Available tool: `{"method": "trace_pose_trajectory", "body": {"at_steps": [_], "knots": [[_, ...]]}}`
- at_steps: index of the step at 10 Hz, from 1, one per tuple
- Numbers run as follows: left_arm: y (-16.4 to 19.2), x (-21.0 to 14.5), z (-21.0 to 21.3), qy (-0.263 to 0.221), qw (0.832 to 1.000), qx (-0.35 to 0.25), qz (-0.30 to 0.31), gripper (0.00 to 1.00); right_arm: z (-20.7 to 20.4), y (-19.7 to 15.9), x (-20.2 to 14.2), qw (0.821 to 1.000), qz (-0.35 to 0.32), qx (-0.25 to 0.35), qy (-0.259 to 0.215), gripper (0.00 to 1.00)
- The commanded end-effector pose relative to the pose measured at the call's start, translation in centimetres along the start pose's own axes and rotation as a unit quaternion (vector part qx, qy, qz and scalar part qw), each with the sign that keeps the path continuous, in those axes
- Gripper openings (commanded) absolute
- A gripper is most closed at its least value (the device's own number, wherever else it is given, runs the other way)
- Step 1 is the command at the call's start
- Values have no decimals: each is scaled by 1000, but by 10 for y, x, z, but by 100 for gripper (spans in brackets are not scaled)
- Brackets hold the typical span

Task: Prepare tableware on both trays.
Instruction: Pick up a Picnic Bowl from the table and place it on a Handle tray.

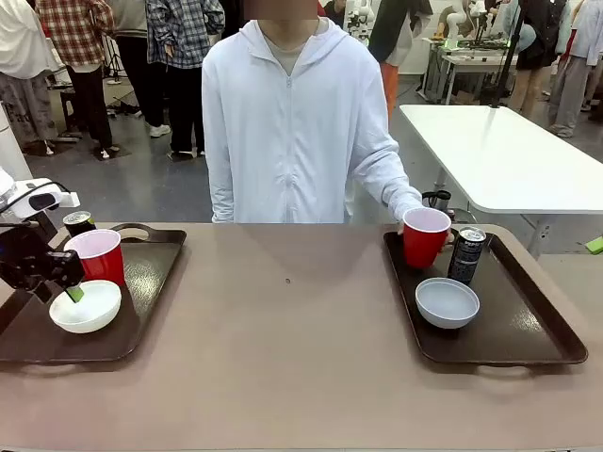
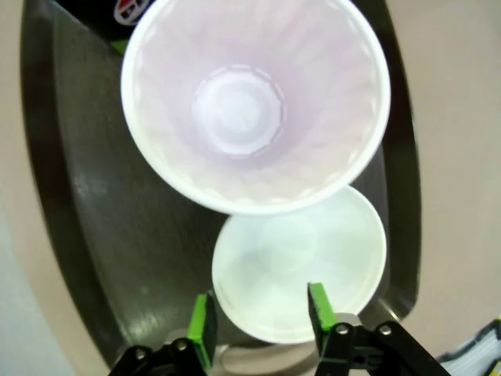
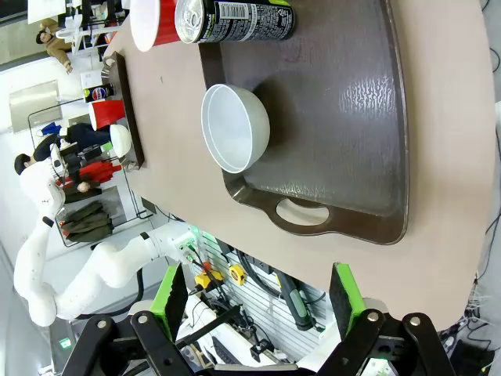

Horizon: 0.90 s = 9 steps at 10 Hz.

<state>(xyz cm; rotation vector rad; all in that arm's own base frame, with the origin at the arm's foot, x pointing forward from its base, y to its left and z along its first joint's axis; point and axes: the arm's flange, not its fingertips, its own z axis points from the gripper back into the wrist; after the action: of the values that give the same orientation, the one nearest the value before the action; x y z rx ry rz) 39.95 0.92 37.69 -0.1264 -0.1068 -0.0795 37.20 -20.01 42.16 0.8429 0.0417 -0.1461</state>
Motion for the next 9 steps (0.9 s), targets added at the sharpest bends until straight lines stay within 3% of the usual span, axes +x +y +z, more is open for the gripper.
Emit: {"method": "trace_pose_trajectory", "body": {"at_steps": [1, 2, 3, 4, 9], "knots": [[-13, -17, 30, 7, 1000, 28, 2, 65, 0, 1, 0, 1000, 1, 1, -1, 95], [-20, -24, 46, 5, 999, 36, -3, 100, 0, 1, 0, 1000, 1, 1, -1, 95], [-28, -32, 59, 7, 999, 40, -17, 85, 0, 1, 0, 1000, 1, 1, -1, 95], [-45, -56, 99, 17, 998, 47, -32, 85, 0, 1, 0, 1000, 1, 1, -1, 95], [-48, -69, 132, -3, 999, 40, -28, 85, 0, 1, 0, 1000, 1, 1, -1, 95]]}}
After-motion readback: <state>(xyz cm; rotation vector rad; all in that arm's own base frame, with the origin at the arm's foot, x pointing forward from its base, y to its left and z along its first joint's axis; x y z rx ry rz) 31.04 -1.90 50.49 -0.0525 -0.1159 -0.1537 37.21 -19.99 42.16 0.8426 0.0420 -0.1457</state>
